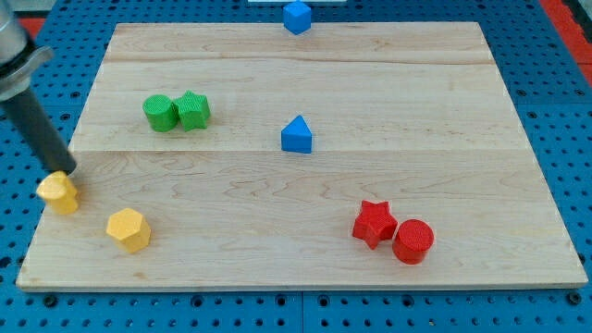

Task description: Place the yellow blocks close to each other

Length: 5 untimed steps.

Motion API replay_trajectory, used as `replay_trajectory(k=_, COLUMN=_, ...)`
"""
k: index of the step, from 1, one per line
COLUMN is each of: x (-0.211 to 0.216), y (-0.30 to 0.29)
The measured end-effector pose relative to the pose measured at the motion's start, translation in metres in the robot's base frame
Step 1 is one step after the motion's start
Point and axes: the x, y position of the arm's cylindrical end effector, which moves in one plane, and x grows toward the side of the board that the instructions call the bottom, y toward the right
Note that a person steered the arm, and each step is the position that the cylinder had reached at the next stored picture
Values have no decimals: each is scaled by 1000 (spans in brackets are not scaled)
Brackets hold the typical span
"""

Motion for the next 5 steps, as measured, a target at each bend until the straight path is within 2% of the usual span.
replay_trajectory(k=2, x=58, y=17)
replay_trajectory(k=3, x=59, y=-13)
replay_trajectory(k=4, x=82, y=-12)
replay_trajectory(k=5, x=99, y=20)
